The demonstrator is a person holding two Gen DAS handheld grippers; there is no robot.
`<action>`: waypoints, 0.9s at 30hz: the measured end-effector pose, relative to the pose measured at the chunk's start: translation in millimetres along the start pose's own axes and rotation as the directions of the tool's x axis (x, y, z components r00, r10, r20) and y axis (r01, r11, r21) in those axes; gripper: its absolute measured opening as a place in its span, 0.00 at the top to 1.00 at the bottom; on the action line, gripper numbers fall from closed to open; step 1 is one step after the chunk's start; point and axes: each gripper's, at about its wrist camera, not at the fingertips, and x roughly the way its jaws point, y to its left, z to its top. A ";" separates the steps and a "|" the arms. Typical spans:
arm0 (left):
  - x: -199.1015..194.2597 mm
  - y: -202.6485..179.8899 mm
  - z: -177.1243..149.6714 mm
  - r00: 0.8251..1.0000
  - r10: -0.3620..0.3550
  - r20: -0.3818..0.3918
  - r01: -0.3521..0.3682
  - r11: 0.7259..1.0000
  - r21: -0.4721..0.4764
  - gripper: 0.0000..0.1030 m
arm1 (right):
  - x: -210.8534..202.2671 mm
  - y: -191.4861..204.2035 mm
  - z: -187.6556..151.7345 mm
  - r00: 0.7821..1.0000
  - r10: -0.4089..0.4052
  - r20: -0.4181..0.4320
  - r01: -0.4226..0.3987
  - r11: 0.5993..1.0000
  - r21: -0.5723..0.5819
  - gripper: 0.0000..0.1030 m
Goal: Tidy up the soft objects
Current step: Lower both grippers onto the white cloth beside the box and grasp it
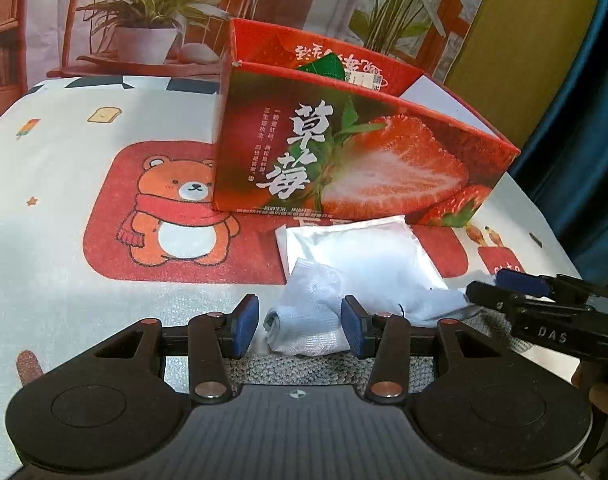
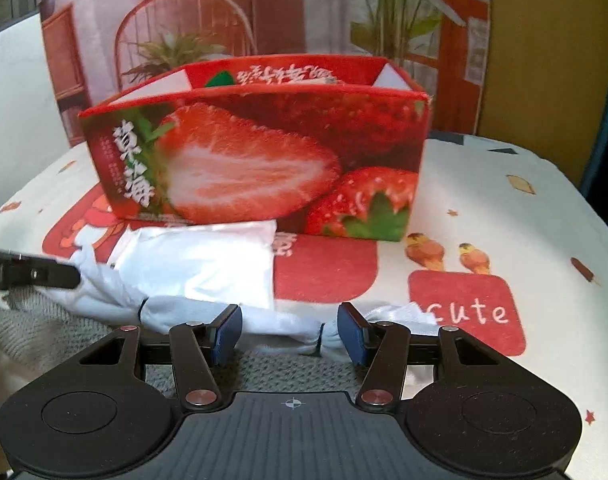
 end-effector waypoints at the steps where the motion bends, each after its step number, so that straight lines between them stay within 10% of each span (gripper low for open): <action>1: -0.1 0.2 0.6 1.000 -0.003 0.004 0.003 1.000 -0.007 0.54 | -1.9 -1.4 1.4 1.000 -0.008 0.011 0.008 1.000 0.004 0.49; 15: 15.2 -4.8 -0.9 0.999 -0.016 -0.033 0.016 1.000 0.002 0.51 | 7.3 -48.4 0.5 0.986 -0.156 -0.052 0.163 0.971 0.174 0.41; 20: 15.4 -5.0 -0.2 1.000 0.009 -0.015 -0.008 0.999 0.035 0.77 | 17.9 -47.8 -2.9 0.988 -0.129 -0.089 0.145 0.970 0.196 0.42; 27: 10.8 4.3 5.3 0.998 0.068 0.009 -0.068 0.998 -0.006 0.81 | 28.1 -29.6 9.7 0.993 -0.062 -0.104 0.078 0.985 0.153 0.61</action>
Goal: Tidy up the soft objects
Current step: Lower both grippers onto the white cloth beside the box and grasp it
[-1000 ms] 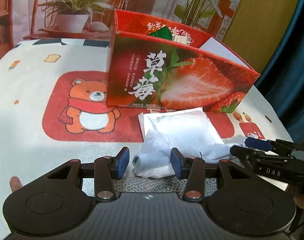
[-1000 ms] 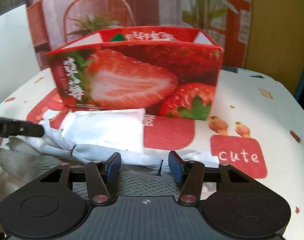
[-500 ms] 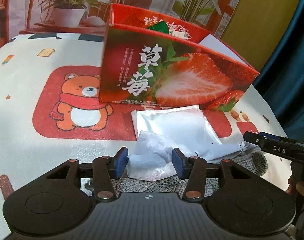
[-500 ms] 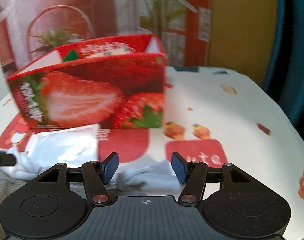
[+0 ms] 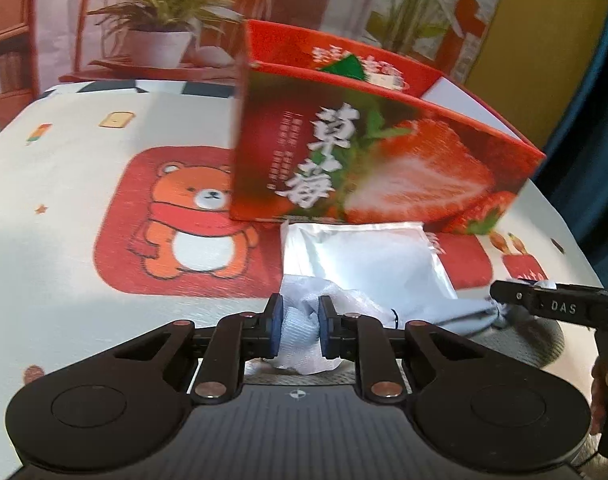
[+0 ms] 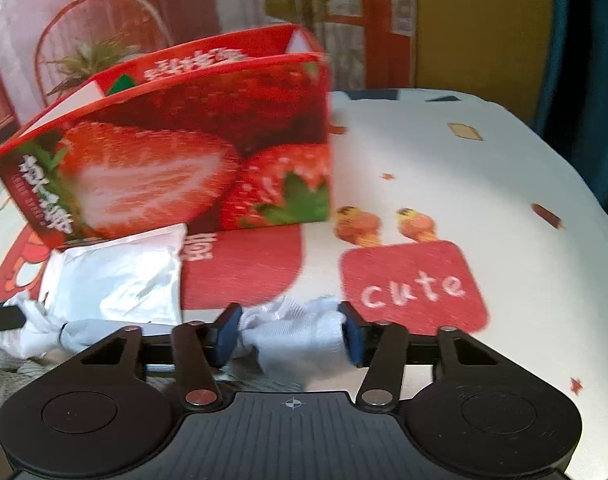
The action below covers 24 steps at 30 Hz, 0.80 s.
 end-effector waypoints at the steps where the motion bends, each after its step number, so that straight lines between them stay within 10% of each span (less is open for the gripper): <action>1: -0.5 2.0 0.6 1.000 0.007 0.002 -0.007 1.000 -0.009 0.81 | 1.3 3.7 1.9 1.000 0.013 -0.002 -0.013 1.000 -0.012 0.64; 8: -4.1 16.3 4.7 0.999 0.047 0.010 -0.046 0.997 -0.061 0.81 | 11.6 21.5 18.5 0.997 0.073 -0.015 -0.073 0.997 -0.035 0.82; 24: -0.5 21.3 2.3 0.999 0.051 -0.008 -0.051 0.995 -0.085 0.81 | -14.9 1.1 15.1 0.997 0.053 0.052 -0.051 0.998 -0.037 0.60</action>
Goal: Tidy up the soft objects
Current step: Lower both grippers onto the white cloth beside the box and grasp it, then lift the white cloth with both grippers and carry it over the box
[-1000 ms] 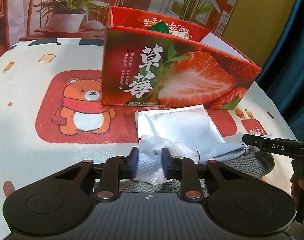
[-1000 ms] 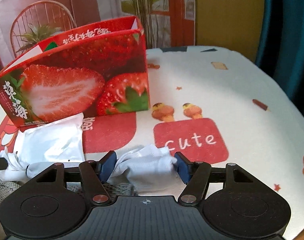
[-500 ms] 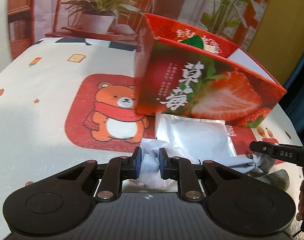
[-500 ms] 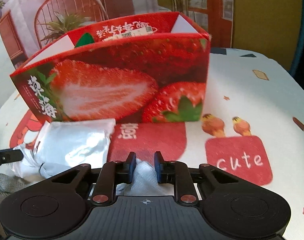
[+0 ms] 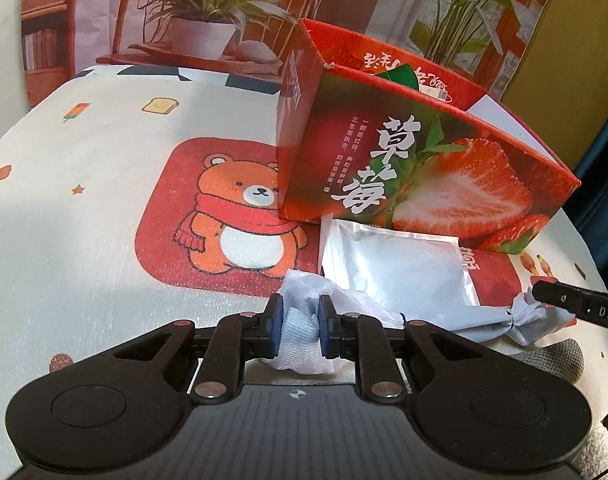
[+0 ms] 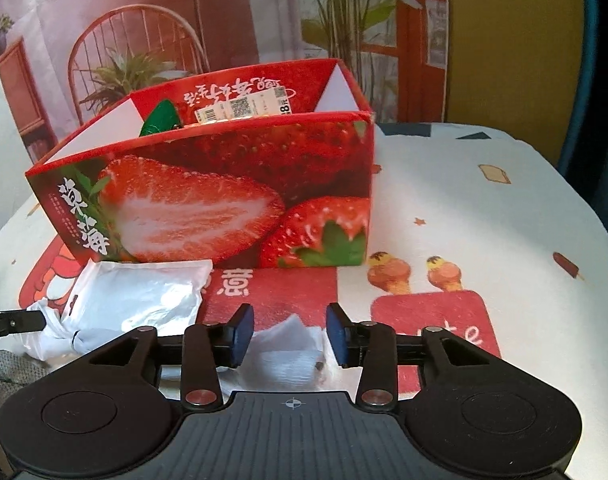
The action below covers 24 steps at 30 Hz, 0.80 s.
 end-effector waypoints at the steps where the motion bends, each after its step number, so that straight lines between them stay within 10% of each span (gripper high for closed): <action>1: 0.5 0.5 0.1 1.000 -0.001 -0.002 0.001 1.000 -0.002 0.81 | 0.9 0.3 -1.4 1.000 0.001 -0.005 -0.001 1.000 0.001 0.59; 12: 2.6 1.8 -1.2 1.000 -0.012 -0.009 0.011 1.000 -0.012 0.81 | 14.9 8.3 -11.6 0.996 0.021 -0.087 -0.021 1.000 -0.005 0.45; 19: -4.9 -1.1 2.0 0.999 -0.032 0.023 0.032 0.999 -0.004 0.87 | 14.5 18.6 -8.1 0.994 0.068 -0.086 -0.070 0.997 -0.021 0.83; 24: -20.8 -7.8 10.4 0.996 -0.040 0.075 0.039 0.999 0.014 0.88 | 2.2 25.9 9.3 0.997 0.078 -0.014 -0.079 0.995 -0.060 0.88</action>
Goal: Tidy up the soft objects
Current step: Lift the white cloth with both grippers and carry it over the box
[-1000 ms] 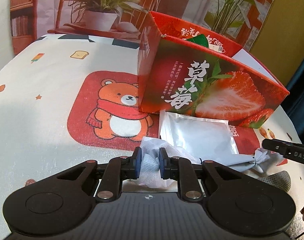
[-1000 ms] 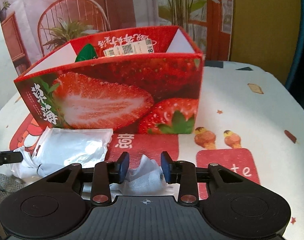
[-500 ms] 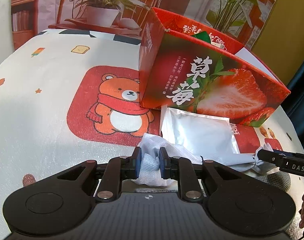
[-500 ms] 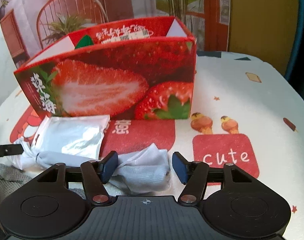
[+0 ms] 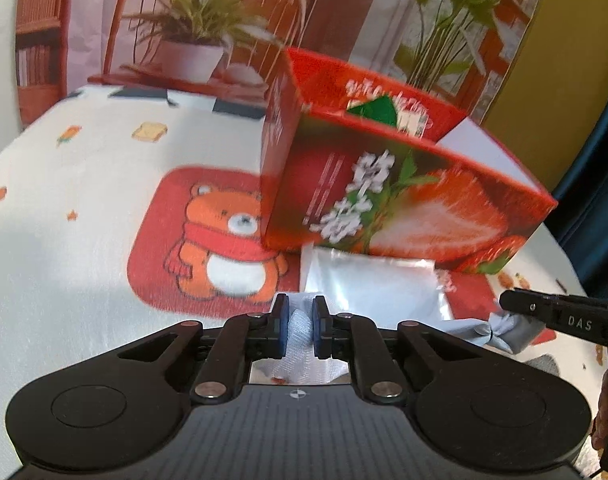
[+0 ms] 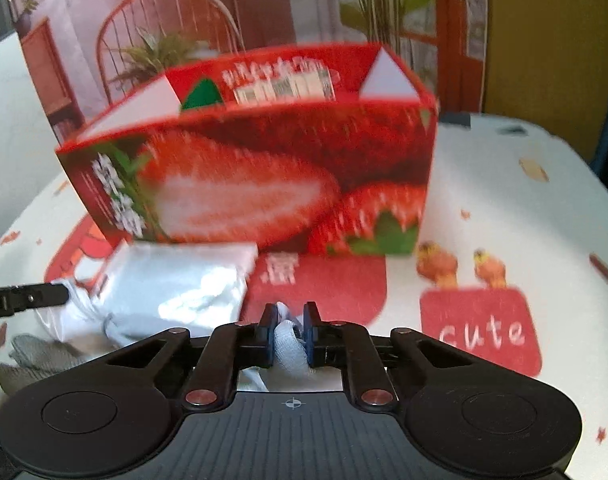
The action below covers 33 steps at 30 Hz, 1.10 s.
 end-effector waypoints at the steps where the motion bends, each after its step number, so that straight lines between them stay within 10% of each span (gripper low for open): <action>1: -3.5 -1.4 2.3 1.000 -0.001 0.013 0.001 1.000 0.004 0.88 | -3.5 1.0 3.8 1.000 0.001 0.016 -0.001 1.000 -0.008 0.88; 21: -54.7 -33.7 87.1 0.959 -0.041 0.280 0.023 0.998 0.066 0.88 | -60.0 4.7 105.8 0.961 0.021 0.276 0.008 0.995 -0.102 0.89; 33: 14.5 -43.8 132.8 0.984 -0.035 0.177 0.012 0.992 0.129 0.88 | 0.7 4.4 149.6 0.974 -0.035 0.222 0.074 0.983 -0.170 0.89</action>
